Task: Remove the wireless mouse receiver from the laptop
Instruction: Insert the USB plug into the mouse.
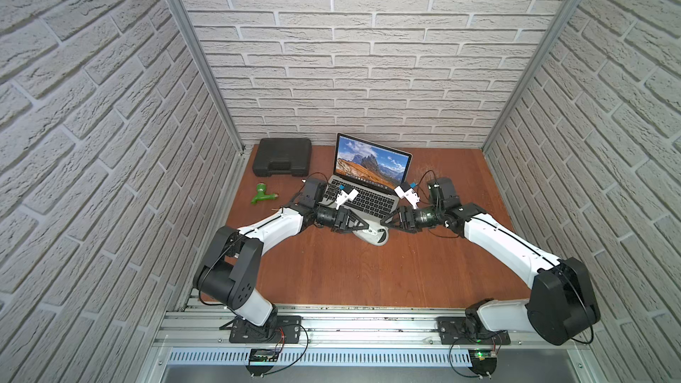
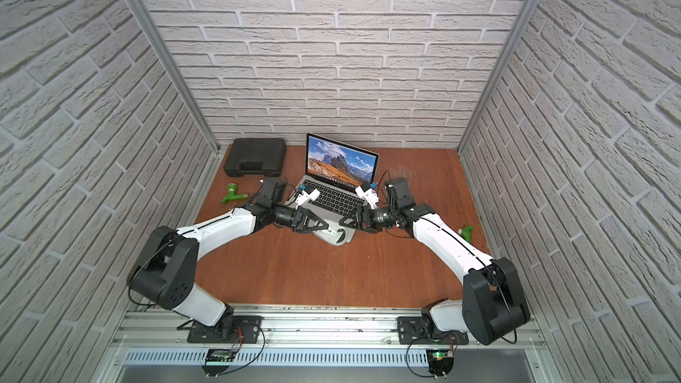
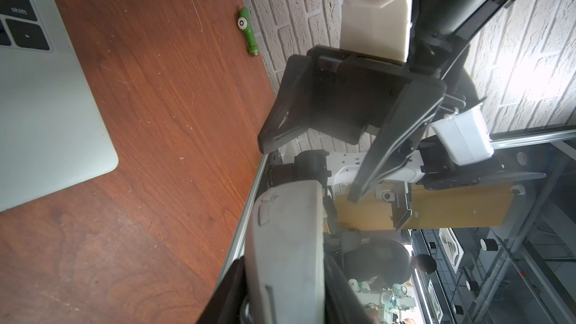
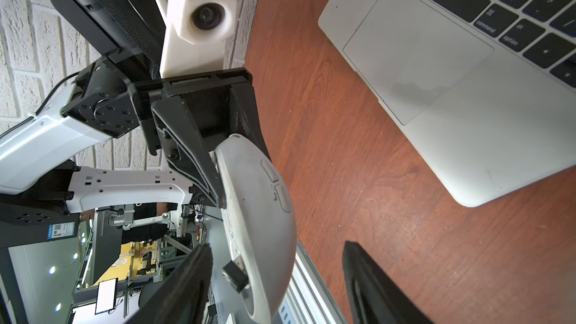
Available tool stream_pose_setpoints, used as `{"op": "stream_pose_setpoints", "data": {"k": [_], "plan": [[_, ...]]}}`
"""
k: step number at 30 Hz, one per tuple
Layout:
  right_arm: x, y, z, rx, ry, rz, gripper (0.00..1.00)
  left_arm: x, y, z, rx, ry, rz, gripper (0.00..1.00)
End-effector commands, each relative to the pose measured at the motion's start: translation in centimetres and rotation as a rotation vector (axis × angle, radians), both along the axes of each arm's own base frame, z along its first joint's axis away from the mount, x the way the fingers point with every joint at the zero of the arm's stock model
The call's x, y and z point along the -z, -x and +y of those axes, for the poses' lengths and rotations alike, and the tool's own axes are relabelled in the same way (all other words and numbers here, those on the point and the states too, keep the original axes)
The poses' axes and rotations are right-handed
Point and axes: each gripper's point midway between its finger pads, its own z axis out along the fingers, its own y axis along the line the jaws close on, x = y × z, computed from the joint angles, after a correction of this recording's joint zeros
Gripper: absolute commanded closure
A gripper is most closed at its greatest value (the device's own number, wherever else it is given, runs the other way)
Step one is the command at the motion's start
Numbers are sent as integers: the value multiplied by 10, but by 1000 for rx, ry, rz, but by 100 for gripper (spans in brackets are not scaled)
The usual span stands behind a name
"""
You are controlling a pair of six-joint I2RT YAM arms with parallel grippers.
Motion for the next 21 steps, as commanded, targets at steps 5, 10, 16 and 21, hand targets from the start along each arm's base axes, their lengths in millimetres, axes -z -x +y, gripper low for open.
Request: {"op": "stream_pose_setpoints", "data": {"k": [5,10,16,21], "plan": [[-1,14,9,-95,-8,-22,33,-15,-4,-4,14,40,-61,100],[4,13,10,-102,-2,-14,37,-14,-5,-4,13,39,-60,100],[4,7,12,-87,18,-20,35,-13,-4,-5,15,38,-60,100],[7,7,16,-100,48,-25,35,-13,-5,-6,18,37,-59,100]]}}
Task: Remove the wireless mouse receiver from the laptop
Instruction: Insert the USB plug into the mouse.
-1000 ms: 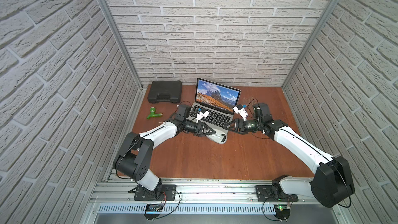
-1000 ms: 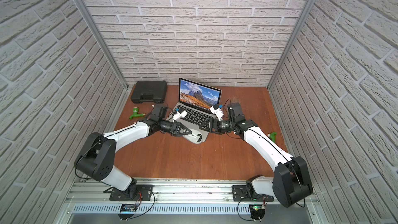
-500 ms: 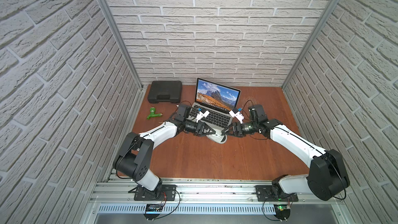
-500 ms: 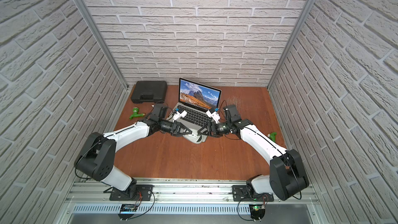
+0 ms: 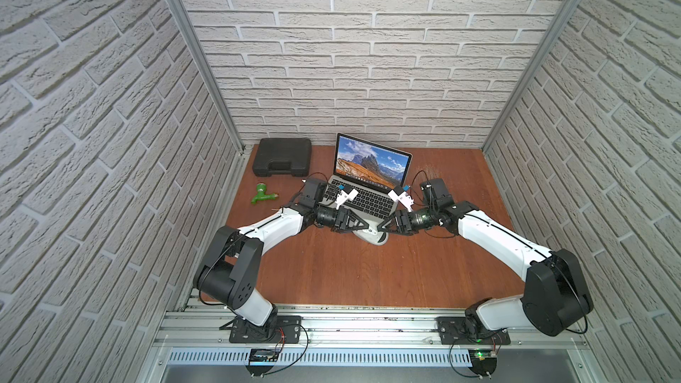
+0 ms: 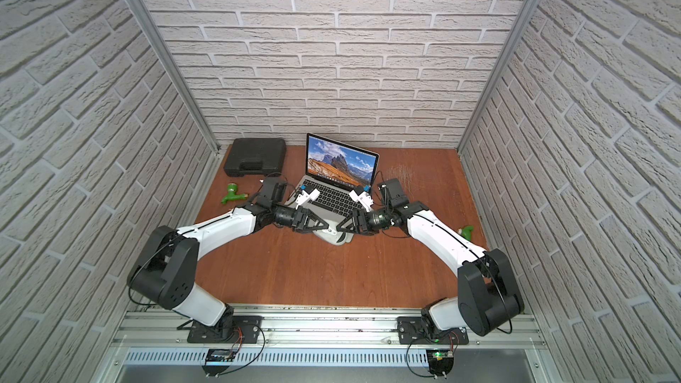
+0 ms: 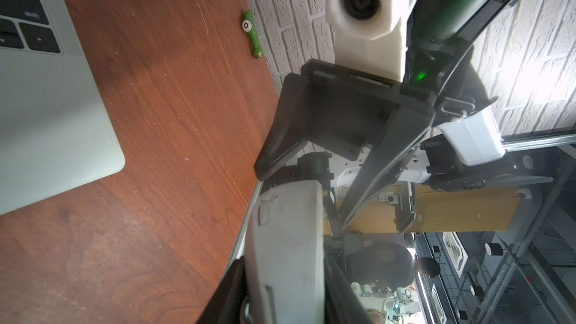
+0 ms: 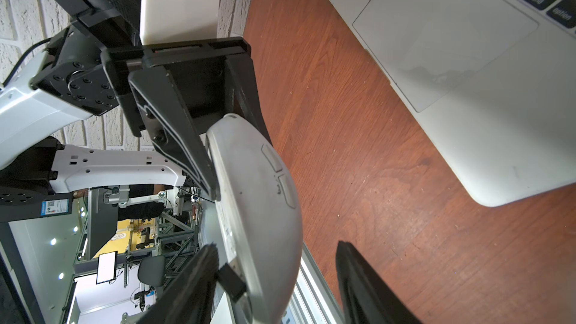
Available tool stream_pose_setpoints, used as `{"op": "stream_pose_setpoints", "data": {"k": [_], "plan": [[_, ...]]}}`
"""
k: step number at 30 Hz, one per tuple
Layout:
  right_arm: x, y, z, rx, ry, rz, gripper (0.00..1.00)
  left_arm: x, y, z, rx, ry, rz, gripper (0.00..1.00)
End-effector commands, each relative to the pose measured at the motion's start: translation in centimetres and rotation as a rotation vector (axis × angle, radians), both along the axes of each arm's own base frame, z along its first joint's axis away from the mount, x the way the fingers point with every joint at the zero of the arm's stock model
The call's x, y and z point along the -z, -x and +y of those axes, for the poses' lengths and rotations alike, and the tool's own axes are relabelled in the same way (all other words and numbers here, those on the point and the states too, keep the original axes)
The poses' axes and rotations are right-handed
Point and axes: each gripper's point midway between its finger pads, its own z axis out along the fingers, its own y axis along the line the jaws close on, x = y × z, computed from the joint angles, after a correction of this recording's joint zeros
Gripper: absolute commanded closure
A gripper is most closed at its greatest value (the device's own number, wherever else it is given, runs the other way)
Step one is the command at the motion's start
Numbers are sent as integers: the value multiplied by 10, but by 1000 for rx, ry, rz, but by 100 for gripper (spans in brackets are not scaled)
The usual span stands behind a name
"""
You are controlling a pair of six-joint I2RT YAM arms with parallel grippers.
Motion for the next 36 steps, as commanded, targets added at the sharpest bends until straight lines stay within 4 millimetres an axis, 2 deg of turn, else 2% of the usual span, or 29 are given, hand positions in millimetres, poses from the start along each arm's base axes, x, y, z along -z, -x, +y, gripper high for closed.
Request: {"op": "stream_pose_setpoints", "data": {"k": [1,8,10,13,17,20,23,25,29,32,36], "plan": [[-4,-1,6,-23,14,-34,34,-15,-4,-5,24,48,-59,100],[-6,-5,4,-3,39,-56,35,-14,-4,-5,25,46,-55,100],[-12,-7,3,12,33,-73,33,-15,-3,-5,26,48,-57,100],[-38,-6,-4,2,63,-206,28,-17,-3,-4,21,48,-57,100],[-72,-10,-39,38,244,-461,20,-21,-1,-3,17,55,-43,100],[-101,-11,-55,51,311,-684,24,-25,4,-2,29,54,-12,100],[-119,3,-47,-59,265,-897,30,-27,9,-1,33,46,9,100],[-122,16,-42,-163,247,-975,38,-27,11,0,35,42,24,100],[-117,51,-29,-424,229,-1043,45,-30,15,1,38,33,46,100],[-114,57,-21,-521,241,-1038,55,-30,18,1,42,28,58,100],[-104,60,-10,-616,261,-1017,57,-30,21,0,57,32,72,100]]}}
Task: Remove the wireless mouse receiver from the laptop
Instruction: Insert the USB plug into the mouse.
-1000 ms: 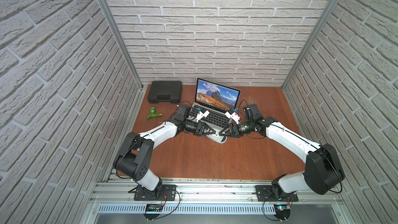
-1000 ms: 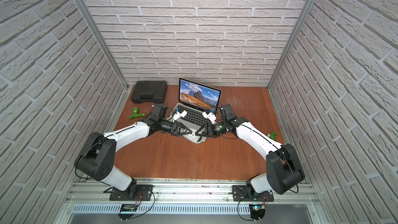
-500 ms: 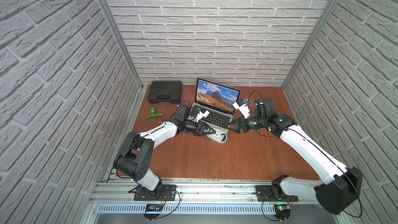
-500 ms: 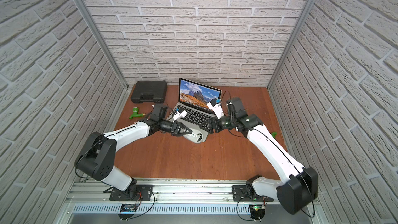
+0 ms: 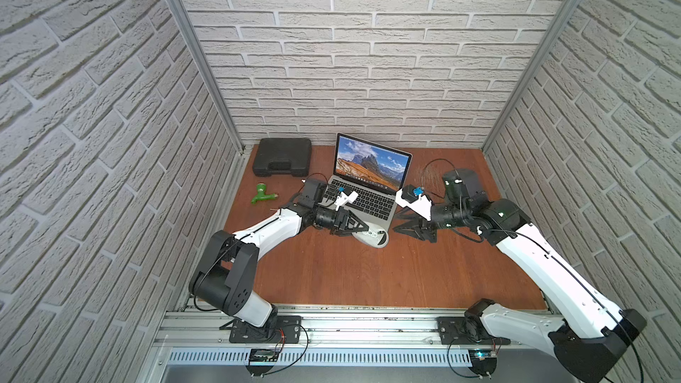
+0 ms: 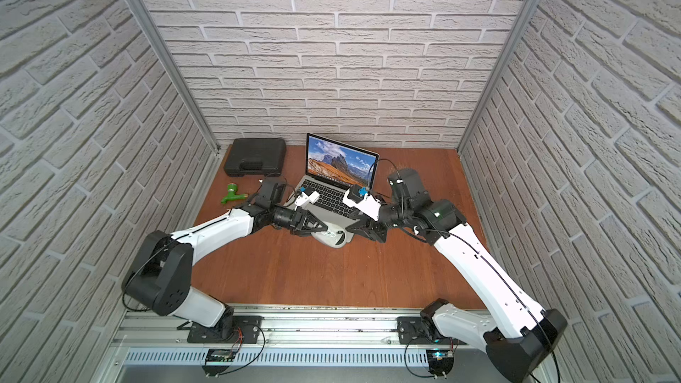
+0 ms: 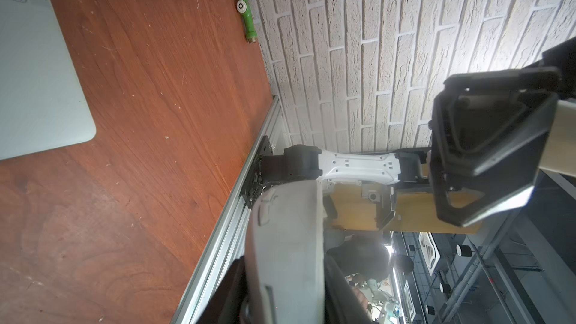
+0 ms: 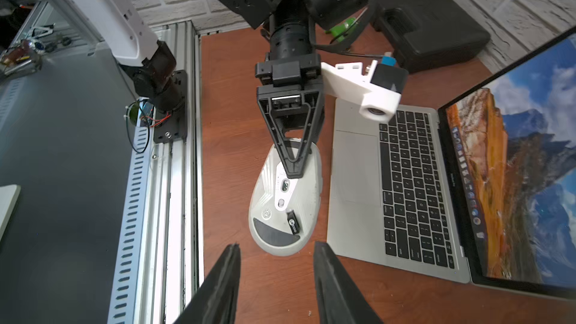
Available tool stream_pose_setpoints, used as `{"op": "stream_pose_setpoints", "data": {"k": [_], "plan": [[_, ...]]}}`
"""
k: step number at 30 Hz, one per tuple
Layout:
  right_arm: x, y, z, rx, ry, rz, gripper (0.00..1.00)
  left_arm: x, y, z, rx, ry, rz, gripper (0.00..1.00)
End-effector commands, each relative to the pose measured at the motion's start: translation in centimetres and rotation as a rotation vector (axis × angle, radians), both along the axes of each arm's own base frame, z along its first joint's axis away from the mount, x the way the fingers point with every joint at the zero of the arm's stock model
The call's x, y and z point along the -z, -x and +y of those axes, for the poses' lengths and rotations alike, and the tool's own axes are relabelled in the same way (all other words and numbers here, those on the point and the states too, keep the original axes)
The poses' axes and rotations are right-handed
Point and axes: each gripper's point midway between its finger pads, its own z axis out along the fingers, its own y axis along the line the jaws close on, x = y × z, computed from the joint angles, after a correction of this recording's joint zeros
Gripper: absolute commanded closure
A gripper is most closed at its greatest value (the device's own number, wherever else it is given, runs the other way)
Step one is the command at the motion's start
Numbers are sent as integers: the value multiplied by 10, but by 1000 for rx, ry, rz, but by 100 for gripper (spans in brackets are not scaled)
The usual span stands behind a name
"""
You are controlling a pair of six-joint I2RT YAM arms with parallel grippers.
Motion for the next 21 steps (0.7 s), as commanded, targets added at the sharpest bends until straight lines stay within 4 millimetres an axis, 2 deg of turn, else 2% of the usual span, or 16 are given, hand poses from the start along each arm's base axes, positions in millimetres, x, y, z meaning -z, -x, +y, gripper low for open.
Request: {"op": "stream_pose_setpoints", "data": {"k": [1,12,19,21], "plan": [[7,12,5,-119,63,-37,57,-21,5,-3,40,50,-26,100],[37,3,11,-184,140,0,54,-29,11,-8,69,68,-46,100],[44,-2,11,-187,156,-9,55,-36,15,-10,85,81,-63,100],[47,-2,12,-191,158,3,58,-35,15,-10,85,80,-64,100]]}}
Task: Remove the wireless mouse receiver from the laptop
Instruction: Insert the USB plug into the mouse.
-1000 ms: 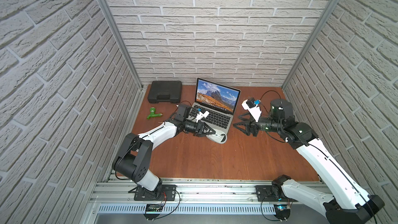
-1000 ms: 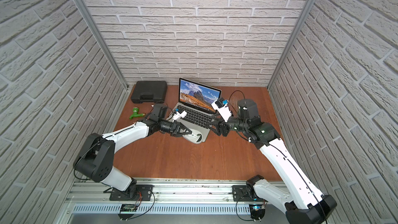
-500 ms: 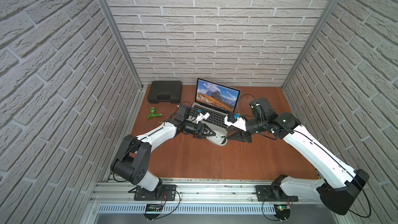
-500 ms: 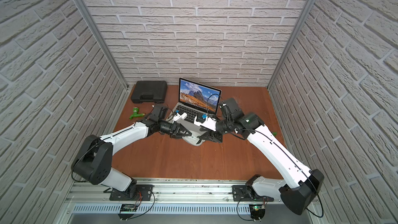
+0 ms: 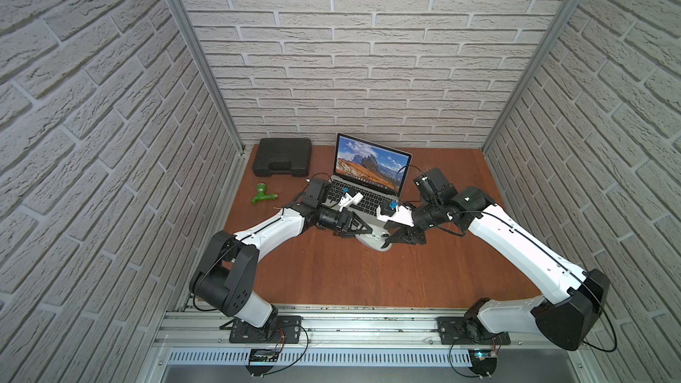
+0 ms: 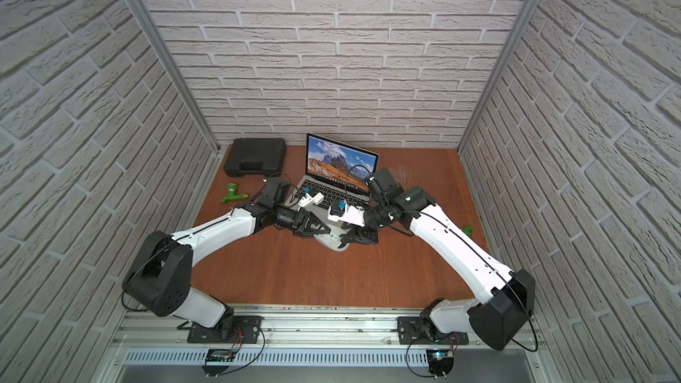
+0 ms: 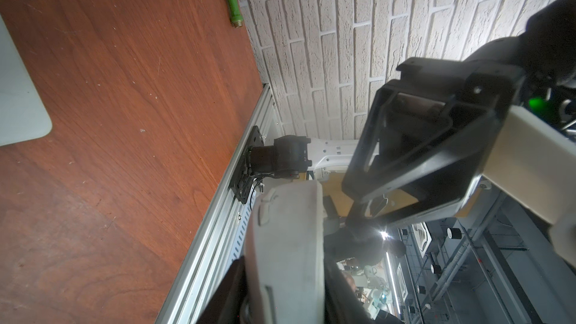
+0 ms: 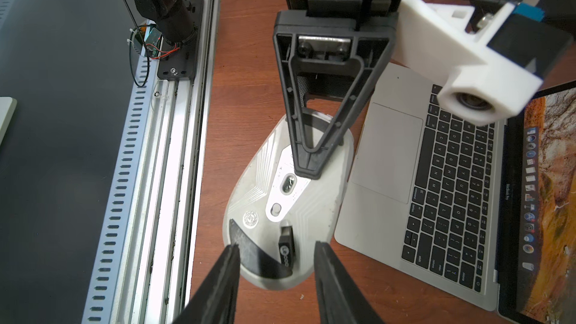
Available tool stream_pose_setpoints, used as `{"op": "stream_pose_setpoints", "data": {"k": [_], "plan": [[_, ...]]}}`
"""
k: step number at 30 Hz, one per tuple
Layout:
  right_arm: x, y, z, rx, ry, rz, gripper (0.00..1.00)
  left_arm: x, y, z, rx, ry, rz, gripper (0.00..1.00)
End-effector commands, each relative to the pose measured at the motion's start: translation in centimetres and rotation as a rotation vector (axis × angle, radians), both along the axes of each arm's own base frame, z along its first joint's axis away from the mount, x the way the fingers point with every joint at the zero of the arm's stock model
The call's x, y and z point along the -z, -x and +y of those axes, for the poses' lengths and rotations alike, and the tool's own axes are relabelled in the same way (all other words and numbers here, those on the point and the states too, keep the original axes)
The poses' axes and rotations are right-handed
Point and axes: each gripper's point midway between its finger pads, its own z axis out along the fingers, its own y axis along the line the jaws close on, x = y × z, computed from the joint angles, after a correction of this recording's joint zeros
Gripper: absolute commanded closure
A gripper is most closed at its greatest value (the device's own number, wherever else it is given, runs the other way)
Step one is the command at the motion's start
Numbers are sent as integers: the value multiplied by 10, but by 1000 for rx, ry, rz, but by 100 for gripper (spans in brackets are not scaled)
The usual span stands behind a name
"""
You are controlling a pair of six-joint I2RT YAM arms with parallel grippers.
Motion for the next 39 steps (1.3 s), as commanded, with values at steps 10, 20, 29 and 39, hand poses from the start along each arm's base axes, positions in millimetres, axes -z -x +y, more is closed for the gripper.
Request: {"op": "stream_pose_setpoints", "data": {"k": [10,20,29,39], "plan": [[2,-1,5,-35,-2,-1,69,-30,5,-2,37,74,-80,100],[5,-2,5,-30,10,14,88,-30,3,-2,34,77,-88,100],[8,-4,7,-30,12,28,97,-31,1,-4,35,79,-92,100],[13,-5,7,-36,95,13,97,-27,-1,-5,36,75,-84,100]]}}
